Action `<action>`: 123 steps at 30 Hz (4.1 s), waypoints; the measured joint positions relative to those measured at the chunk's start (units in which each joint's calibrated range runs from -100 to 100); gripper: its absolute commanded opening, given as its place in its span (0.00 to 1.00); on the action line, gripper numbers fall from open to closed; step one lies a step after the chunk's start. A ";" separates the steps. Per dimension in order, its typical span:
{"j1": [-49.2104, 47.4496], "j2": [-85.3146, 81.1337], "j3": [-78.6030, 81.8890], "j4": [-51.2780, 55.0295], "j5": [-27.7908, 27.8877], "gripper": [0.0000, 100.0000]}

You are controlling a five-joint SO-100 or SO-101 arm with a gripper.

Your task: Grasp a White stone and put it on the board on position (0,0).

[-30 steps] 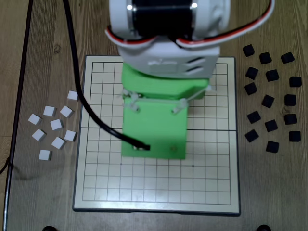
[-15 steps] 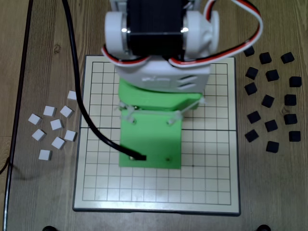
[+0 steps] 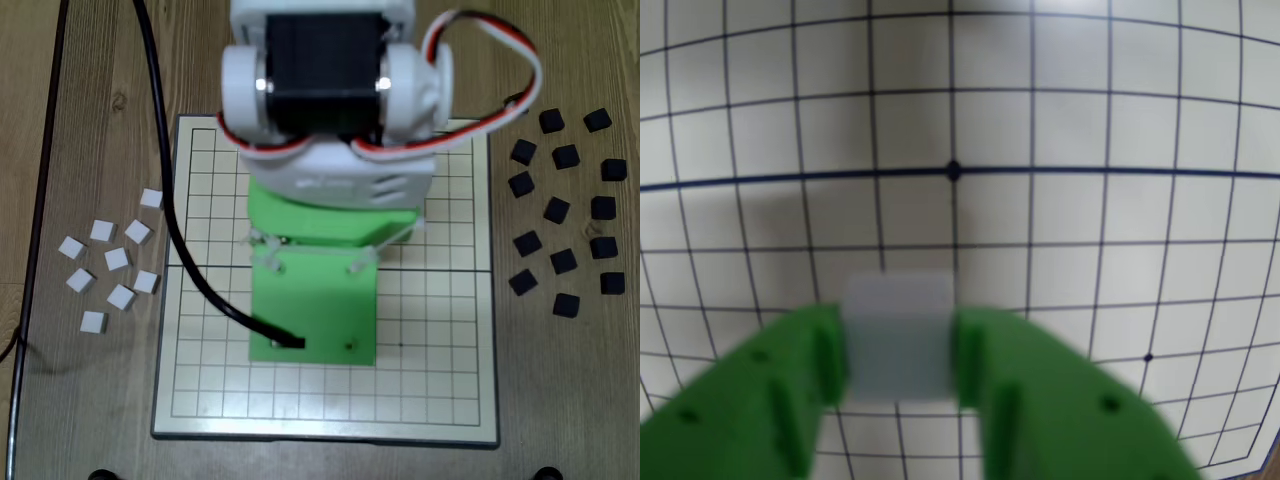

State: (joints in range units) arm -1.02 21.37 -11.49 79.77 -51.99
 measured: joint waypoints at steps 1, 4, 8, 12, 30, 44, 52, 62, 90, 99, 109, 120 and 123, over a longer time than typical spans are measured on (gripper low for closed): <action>0.00 0.46 0.00 -0.16 0.00 0.06; 0.00 1.46 0.00 -0.16 0.00 0.06; 0.00 2.37 0.00 -0.16 0.00 0.06; 0.00 2.56 0.00 -0.87 0.00 0.06; 0.00 5.11 2.86 -6.11 1.07 0.06; 0.00 5.11 7.24 -10.23 1.66 0.06; 0.32 5.11 8.23 -10.95 1.81 0.06; 1.51 5.11 9.66 -12.38 2.15 0.06; 1.51 5.02 11.35 -13.65 2.15 0.08; 0.75 4.84 11.89 -13.96 2.30 0.15; 0.75 4.84 11.98 -14.04 2.30 0.13; 0.75 4.84 11.98 -14.04 2.30 0.12; 0.75 4.11 12.07 -13.96 2.30 0.13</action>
State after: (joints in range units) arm -0.27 25.48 0.58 65.81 -49.69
